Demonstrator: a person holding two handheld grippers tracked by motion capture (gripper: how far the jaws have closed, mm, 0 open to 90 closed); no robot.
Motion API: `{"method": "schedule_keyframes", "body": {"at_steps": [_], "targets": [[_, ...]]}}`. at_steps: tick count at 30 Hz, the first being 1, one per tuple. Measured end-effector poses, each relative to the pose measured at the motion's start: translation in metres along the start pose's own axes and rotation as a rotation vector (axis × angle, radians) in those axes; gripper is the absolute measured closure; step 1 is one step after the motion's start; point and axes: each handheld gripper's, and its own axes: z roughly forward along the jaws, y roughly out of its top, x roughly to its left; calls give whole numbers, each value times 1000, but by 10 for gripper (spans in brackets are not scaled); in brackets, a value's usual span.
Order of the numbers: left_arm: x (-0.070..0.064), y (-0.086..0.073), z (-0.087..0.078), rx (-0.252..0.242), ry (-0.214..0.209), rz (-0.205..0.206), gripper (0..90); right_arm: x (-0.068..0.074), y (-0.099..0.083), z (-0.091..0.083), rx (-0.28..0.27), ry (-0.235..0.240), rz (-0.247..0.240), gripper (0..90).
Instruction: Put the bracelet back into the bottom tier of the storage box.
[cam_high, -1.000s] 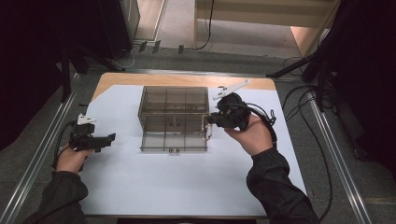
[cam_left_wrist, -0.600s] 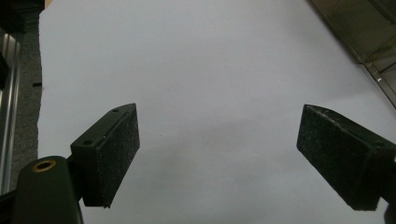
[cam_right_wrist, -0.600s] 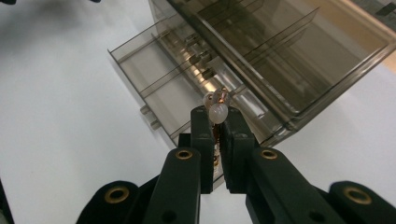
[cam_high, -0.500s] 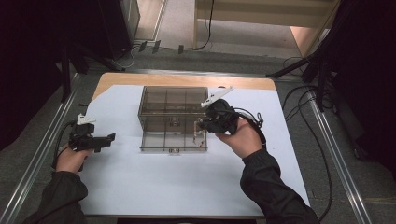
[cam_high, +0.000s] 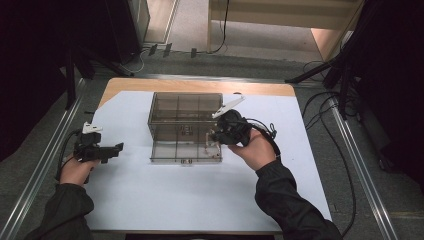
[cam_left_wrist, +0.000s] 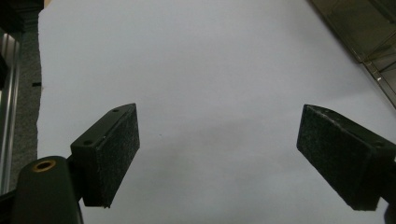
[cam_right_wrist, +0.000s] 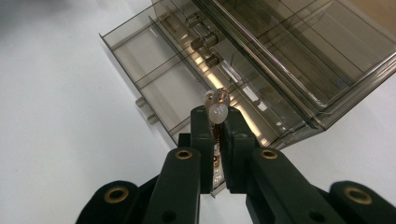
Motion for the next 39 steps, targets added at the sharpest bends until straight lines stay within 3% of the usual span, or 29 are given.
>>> {"method": "schedule_keyframes", "body": {"at_steps": [32,39], "targets": [[0,0,0,3,-1,3,143,-1,-6,35,44,24,13,860],[0,0,0,4,-2,3,143,-7,-12,46,67,39,42,860]]}}
